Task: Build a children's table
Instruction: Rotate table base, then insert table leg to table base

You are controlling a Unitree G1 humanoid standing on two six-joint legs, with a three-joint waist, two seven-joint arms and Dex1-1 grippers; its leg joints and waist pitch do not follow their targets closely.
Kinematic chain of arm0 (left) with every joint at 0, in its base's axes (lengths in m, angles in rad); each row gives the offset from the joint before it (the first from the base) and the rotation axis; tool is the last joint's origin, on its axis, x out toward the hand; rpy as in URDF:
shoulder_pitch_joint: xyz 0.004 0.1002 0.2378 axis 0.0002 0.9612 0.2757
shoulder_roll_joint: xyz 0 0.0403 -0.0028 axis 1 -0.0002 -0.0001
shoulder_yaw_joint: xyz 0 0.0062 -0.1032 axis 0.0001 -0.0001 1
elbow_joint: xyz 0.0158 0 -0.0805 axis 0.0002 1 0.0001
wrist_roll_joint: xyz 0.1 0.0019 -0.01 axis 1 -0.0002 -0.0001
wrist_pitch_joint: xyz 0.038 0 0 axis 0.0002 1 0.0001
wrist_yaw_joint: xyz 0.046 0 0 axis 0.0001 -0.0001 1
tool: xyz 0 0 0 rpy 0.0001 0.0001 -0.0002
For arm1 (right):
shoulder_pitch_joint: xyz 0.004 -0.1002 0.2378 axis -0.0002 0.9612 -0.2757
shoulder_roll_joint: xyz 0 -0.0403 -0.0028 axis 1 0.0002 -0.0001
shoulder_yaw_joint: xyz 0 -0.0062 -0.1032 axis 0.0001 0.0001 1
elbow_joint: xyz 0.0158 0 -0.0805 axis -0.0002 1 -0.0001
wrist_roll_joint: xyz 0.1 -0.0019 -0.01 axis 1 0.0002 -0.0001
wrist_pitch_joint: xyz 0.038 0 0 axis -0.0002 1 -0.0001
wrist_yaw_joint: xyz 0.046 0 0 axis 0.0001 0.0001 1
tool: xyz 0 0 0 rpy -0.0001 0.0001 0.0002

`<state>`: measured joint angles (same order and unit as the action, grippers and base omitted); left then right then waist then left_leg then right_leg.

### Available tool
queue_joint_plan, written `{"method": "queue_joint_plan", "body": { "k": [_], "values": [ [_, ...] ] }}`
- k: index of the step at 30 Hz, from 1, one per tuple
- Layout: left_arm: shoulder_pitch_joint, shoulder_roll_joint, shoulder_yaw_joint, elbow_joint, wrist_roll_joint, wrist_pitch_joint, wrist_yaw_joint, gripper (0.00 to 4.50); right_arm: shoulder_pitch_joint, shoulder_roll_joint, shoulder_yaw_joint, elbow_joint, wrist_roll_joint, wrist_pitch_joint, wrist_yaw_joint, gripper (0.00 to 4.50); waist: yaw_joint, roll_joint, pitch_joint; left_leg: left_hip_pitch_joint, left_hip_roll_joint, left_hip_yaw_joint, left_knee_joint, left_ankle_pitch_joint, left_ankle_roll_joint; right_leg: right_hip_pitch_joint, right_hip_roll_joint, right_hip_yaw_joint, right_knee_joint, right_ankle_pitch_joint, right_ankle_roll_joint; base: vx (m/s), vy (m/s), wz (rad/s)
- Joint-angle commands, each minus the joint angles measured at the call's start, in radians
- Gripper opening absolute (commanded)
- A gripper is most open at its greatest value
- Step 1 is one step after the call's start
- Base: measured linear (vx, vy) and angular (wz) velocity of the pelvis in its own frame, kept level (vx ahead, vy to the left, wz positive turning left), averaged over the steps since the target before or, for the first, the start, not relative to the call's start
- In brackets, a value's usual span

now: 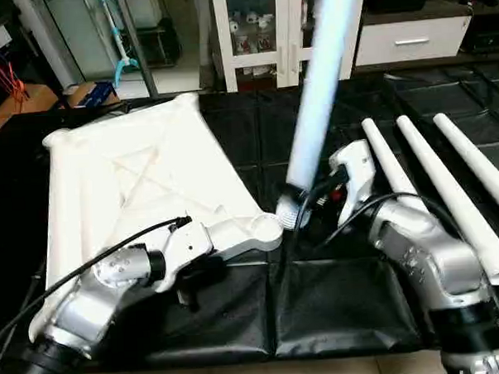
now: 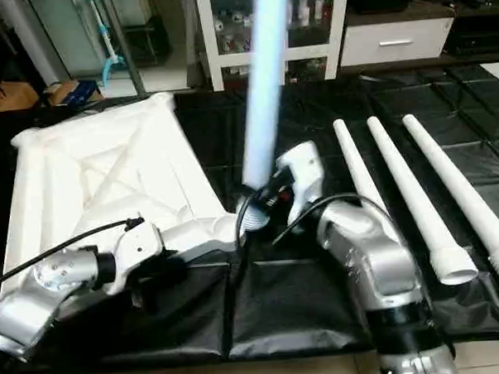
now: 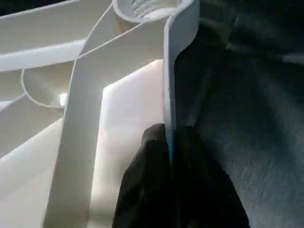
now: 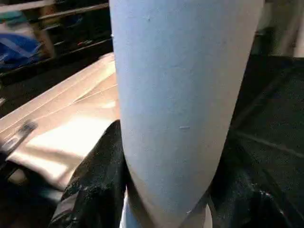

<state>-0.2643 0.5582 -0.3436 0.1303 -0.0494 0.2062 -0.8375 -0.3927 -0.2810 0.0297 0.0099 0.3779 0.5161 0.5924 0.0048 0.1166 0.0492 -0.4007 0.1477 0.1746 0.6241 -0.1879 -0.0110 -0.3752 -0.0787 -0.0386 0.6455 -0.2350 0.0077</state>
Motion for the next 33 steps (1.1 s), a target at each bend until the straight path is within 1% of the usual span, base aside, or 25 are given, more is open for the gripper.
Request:
{"method": "queue_joint_plan", "body": {
  "k": [1,2,3,4,5,7,8,9,10,12,13,14,15,16,17,19,21,22,24,27,29,30,31,32,33],
  "values": [
    [0.013,0.001,0.005,-0.015,-0.012,-0.003,-0.007,0.02,-0.025,0.003,-0.016,-0.003,0.010,-0.019,0.000,1.91,0.004,0.003,-0.065,0.027,0.068,-0.037,-0.089,-0.259,-0.018,0.029,-0.067,0.037,-0.077,-0.032,-0.247,0.000,0.000,0.00],
    [0.025,0.008,-0.006,-0.030,-0.013,0.001,-0.020,0.02,-0.026,0.002,-0.017,-0.001,0.009,-0.018,0.000,1.91,0.003,-0.006,-0.065,0.027,0.068,-0.035,-0.089,-0.258,-0.012,0.028,-0.065,0.036,-0.078,-0.032,-0.247,0.000,0.000,0.00],
    [0.029,0.010,-0.008,-0.036,-0.015,0.006,-0.024,0.02,-0.026,0.002,-0.018,-0.003,0.012,-0.014,0.003,1.91,0.004,-0.002,-0.065,0.026,0.067,-0.035,-0.088,-0.251,-0.004,0.029,-0.068,0.037,-0.078,-0.039,-0.247,0.000,0.000,0.00],
    [0.042,0.013,-0.015,-0.058,-0.023,0.023,-0.034,0.02,-0.024,0.001,-0.020,-0.010,0.025,-0.003,0.013,1.91,0.004,-0.014,-0.065,0.026,0.069,-0.034,-0.089,-0.248,0.002,0.030,-0.068,0.037,-0.079,-0.042,-0.247,0.000,0.000,0.00],
    [0.053,0.012,-0.018,-0.075,-0.024,0.032,-0.039,0.02,-0.022,0.000,-0.021,-0.015,0.035,0.004,0.021,1.91,0.008,-0.007,-0.064,0.026,0.071,-0.036,-0.088,-0.234,0.012,0.029,-0.070,0.037,-0.079,-0.059,-0.246,0.000,0.000,0.00],
    [0.061,0.012,-0.018,-0.080,-0.016,0.024,-0.042,0.02,-0.025,0.000,-0.010,-0.010,0.032,0.002,0.026,1.91,0.007,-0.021,-0.063,0.025,0.071,-0.034,-0.089,-0.230,0.019,0.028,-0.068,0.038,-0.081,-0.070,-0.244,0.000,0.000,0.00],
    [0.061,0.012,-0.022,-0.079,0.002,0.009,-0.035,0.02,-0.030,-0.004,0.000,-0.002,0.022,-0.002,0.029,1.91,0.011,-0.021,-0.062,0.026,0.072,-0.034,-0.088,-0.224,0.025,0.026,-0.070,0.039,-0.081,-0.100,-0.241,0.000,0.000,0.00],
    [0.057,0.010,-0.021,-0.076,0.014,-0.004,-0.028,0.02,-0.036,0.001,-0.002,-0.005,0.031,0.009,0.035,1.91,0.010,-0.028,-0.061,0.026,0.072,-0.032,-0.089,-0.228,0.027,0.024,-0.069,0.039,-0.085,-0.114,-0.237,0.000,0.000,0.00],
    [0.054,0.008,-0.016,-0.076,0.014,-0.006,-0.024,0.02,-0.039,0.003,-0.004,-0.012,0.046,0.021,0.047,1.91,0.012,-0.030,-0.061,0.028,0.072,-0.031,-0.089,-0.230,0.024,0.023,-0.069,0.040,-0.086,-0.133,-0.232,0.000,0.000,0.00],
    [0.054,0.002,-0.015,-0.082,0.007,0.004,-0.021,0.02,-0.037,-0.001,-0.004,-0.015,0.060,0.030,0.073,1.91,0.013,-0.032,-0.060,0.027,0.072,-0.032,-0.090,-0.237,0.018,0.022,-0.069,0.040,-0.085,-0.149,-0.227,0.000,0.000,0.00],
    [0.054,0.001,-0.015,-0.083,0.007,0.005,-0.021,0.02,-0.036,-0.002,-0.003,-0.015,0.061,0.031,0.075,1.91,0.014,-0.030,-0.060,0.028,0.073,-0.033,-0.091,-0.237,0.017,0.023,-0.070,0.041,-0.084,-0.150,-0.226,0.000,0.000,0.00],
    [0.059,-0.006,-0.014,-0.092,0.009,0.006,-0.008,0.02,-0.034,-0.007,0.005,-0.010,0.065,0.038,0.095,1.91,0.016,-0.032,-0.060,0.027,0.073,-0.033,-0.090,-0.230,0.018,0.022,-0.070,0.041,-0.084,-0.145,-0.225,0.000,0.000,0.00],
    [0.061,-0.013,-0.011,-0.096,0.012,0.007,0.006,0.02,-0.032,-0.011,0.008,-0.008,0.065,0.038,0.103,1.91,0.017,-0.038,-0.060,0.028,0.074,-0.031,-0.090,-0.225,0.018,0.020,-0.069,0.041,-0.086,-0.141,-0.223,0.000,0.000,0.00],
    [0.061,-0.023,-0.004,-0.098,0.001,0.010,0.010,0.02,-0.033,-0.012,0.012,-0.004,0.073,0.046,0.115,1.91,0.019,-0.037,-0.061,0.027,0.073,-0.031,-0.089,-0.215,0.021,0.022,-0.070,0.042,-0.084,-0.133,-0.224,0.000,0.000,0.00],
    [0.058,-0.034,0.005,-0.101,-0.003,0.015,0.017,0.31,-0.037,-0.014,0.014,0.003,0.080,0.051,0.129,1.91,0.022,-0.042,-0.061,0.026,0.073,-0.030,-0.088,-0.203,0.029,0.023,-0.073,0.043,-0.085,-0.134,-0.225,0.000,0.000,0.00],
    [0.054,-0.042,0.008,-0.102,-0.006,0.017,0.019,0.31,-0.045,-0.016,0.018,0.011,0.084,0.055,0.143,1.91,0.025,-0.045,-0.061,0.025,0.072,-0.028,-0.085,-0.193,0.035,0.022,-0.073,0.043,-0.085,-0.140,-0.226,0.000,0.000,0.00],
    [0.046,-0.052,0.010,-0.099,0.003,0.015,0.024,0.64,-0.065,-0.018,0.029,0.026,0.085,0.057,0.167,1.91,0.030,-0.041,-0.062,0.028,0.074,-0.028,-0.085,-0.192,0.031,0.018,-0.071,0.042,-0.086,-0.152,-0.224,0.000,0.000,0.00],
    [0.046,-0.052,0.010,-0.099,0.003,0.015,0.024,0.64,-0.065,-0.018,0.029,0.026,0.085,0.057,0.167,1.91,0.030,-0.040,-0.063,0.030,0.075,-0.028,-0.085,-0.195,0.027,0.016,-0.071,0.042,-0.085,-0.151,-0.226,0.000,0.000,0.00],
    [0.035,-0.055,0.003,-0.090,0.022,0.010,0.027,0.83,-0.096,-0.014,0.037,0.060,0.072,0.043,0.180,1.91,0.032,-0.045,-0.063,0.027,0.075,-0.029,-0.089,-0.190,0.019,0.017,-0.067,0.041,-0.082,-0.120,-0.223,0.000,0.000,0.00],
    [0.023,-0.058,-0.008,-0.076,0.047,0.008,0.032,0.83,-0.133,-0.010,0.036,0.101,0.058,0.024,0.189,1.91,0.031,-0.049,-0.063,0.028,0.074,-0.028,-0.088,-0.198,0.014,0.017,-0.068,0.041,-0.081,-0.094,-0.230,0.000,0.000,0.00],
    [0.021,-0.057,-0.009,-0.069,0.052,0.015,0.026,0.83,-0.143,-0.009,0.035,0.107,0.054,0.019,0.192,1.91,0.033,-0.048,-0.064,0.028,0.074,-0.029,-0.088,-0.194,0.007,0.020,-0.069,0.041,-0.078,-0.068,-0.233,0.000,0.000,0.00],
    [0.021,-0.057,-0.009,-0.069,0.051,0.017,0.025,0.83,-0.143,-0.009,0.034,0.107,0.054,0.018,0.192,1.91,0.032,-0.050,-0.065,0.028,0.074,-0.028,-0.088,-0.194,0.007,0.020,-0.069,0.041,-0.079,-0.062,-0.233,0.000,0.000,0.00],
    [0.022,-0.056,-0.007,-0.068,0.048,0.027,0.021,0.83,-0.146,-0.008,0.033,0.109,0.055,0.018,0.192,1.91,0.033,-0.048,-0.065,0.028,0.074,-0.029,-0.089,-0.195,0.006,0.021,-0.069,0.041,-0.077,-0.057,-0.235,0.000,0.000,0.00],
    [0.022,-0.049,-0.007,-0.066,0.050,0.042,0.014,0.83,-0.149,-0.008,0.030,0.110,0.057,0.017,0.193,1.91,0.032,-0.052,-0.064,0.028,0.074,-0.028,-0.089,-0.205,0.004,0.021,-0.068,0.041,-0.078,-0.059,-0.239,0.000,0.000,0.00],
    [0.021,-0.046,-0.008,-0.065,0.053,0.042,0.013,0.83,-0.149,-0.009,0.029,0.112,0.057,0.017,0.194,1.91,0.032,-0.053,-0.064,0.028,0.074,-0.029,-0.089,-0.206,0.004,0.021,-0.069,0.041,-0.078,-0.062,-0.240,0.000,0.000,0.00]
  ]
}}
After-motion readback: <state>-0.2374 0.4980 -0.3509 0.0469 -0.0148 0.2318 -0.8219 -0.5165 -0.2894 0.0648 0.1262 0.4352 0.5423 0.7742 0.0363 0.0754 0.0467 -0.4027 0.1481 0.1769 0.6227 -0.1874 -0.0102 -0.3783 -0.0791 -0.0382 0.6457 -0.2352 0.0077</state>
